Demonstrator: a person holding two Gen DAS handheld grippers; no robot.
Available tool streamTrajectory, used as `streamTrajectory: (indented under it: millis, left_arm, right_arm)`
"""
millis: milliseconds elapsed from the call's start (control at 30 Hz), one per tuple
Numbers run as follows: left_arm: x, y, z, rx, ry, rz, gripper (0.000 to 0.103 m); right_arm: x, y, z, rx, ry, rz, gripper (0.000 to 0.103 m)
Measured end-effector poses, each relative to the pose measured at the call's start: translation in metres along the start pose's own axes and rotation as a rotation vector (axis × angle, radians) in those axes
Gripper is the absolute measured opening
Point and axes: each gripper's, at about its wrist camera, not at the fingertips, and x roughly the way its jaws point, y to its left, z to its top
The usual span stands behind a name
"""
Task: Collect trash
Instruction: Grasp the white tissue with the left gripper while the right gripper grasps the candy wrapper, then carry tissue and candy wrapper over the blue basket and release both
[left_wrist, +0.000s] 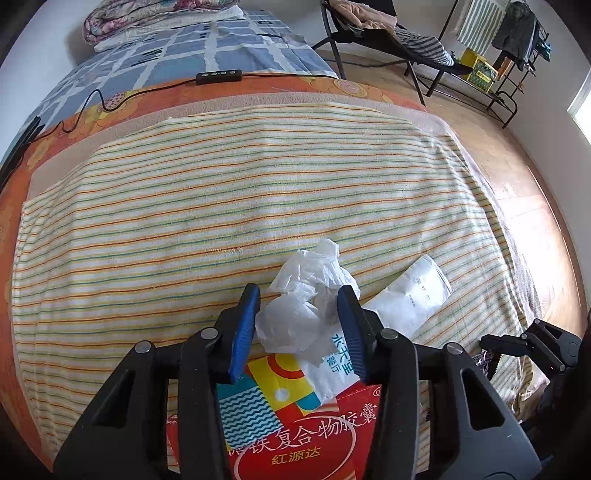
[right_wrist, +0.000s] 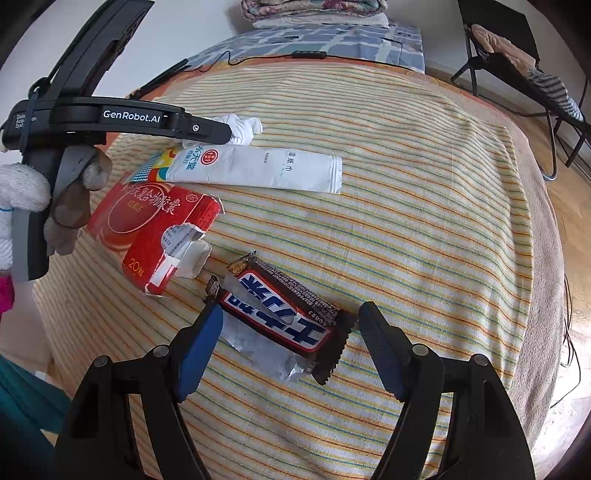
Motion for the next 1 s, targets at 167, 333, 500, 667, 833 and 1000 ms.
streamTrajectory:
  millis: [167, 333, 500, 667, 833, 1000]
  left_arm:
    - [-0.006, -0.010, -0.001, 0.032, -0.026, 0.022, 0.019]
    - [-0.015, -0.008, 0.000, 0.022, -0.051, 0.034, 0.013]
    - [-0.028, -0.001, 0.001, 0.004, -0.083, 0.053, 0.012]
    - [-0.044, 0.006, 0.004, -0.021, -0.115, 0.053, 0.012]
    - [-0.067, 0.010, -0.002, -0.024, -0.136, 0.050, 0.012]
    - [-0.094, 0.010, -0.020, -0.013, -0.147, 0.045, 0.012]
  right_arm:
    - [-0.004, 0.003, -0.003, -0.007, -0.004, -0.009, 0.051]
    - [-0.007, -0.001, -0.004, -0.003, -0.011, -0.015, 0.022]
    - [-0.013, -0.004, -0.005, 0.022, -0.028, -0.015, 0.012]
    - [-0.024, -0.006, -0.003, 0.042, -0.060, -0.029, 0.012]
    - [-0.041, -0.005, -0.001, 0.055, -0.097, -0.047, 0.012]
    - [-0.061, 0.001, -0.004, 0.072, -0.121, -0.048, 0.012]
